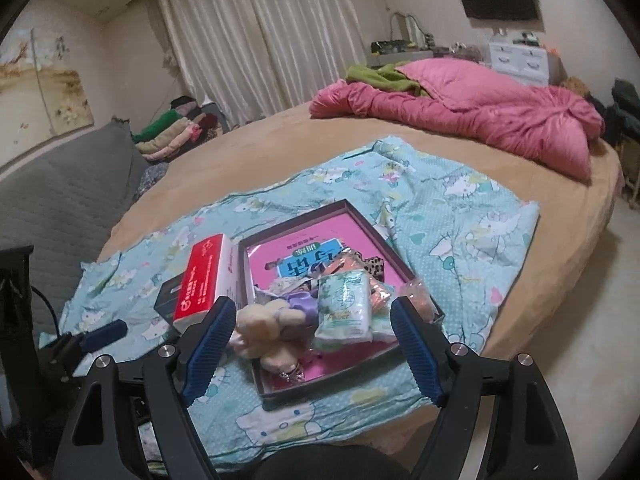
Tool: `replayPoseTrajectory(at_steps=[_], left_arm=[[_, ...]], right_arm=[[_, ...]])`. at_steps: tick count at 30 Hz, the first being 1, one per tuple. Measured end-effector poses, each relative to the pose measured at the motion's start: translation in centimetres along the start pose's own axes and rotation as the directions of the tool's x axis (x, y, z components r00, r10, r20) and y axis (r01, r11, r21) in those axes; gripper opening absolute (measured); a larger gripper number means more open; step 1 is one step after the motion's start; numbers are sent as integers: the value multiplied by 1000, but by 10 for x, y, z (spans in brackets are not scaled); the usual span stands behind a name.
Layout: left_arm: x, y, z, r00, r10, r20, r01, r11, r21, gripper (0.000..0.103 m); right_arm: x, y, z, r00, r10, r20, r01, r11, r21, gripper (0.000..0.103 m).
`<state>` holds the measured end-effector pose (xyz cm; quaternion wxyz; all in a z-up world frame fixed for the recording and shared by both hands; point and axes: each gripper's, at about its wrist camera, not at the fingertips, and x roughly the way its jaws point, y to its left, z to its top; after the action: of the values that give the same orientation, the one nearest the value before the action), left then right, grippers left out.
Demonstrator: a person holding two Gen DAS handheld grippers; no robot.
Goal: Organize soft objects
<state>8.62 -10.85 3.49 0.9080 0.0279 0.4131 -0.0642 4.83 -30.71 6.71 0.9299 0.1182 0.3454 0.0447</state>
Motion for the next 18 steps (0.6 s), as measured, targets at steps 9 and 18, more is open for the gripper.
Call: replayPoseTrajectory(at_steps=[9, 18], left_arm=[[-25, 11, -15, 1000, 24, 4, -24, 999, -32, 88], [-33, 18, -32, 999, 26, -28, -27, 998, -50, 88]], right_arm=[[-12, 17, -18, 999, 0, -33, -1, 999, -43, 82], [-10, 28, -39, 995, 13, -101, -20, 997, -72, 82]])
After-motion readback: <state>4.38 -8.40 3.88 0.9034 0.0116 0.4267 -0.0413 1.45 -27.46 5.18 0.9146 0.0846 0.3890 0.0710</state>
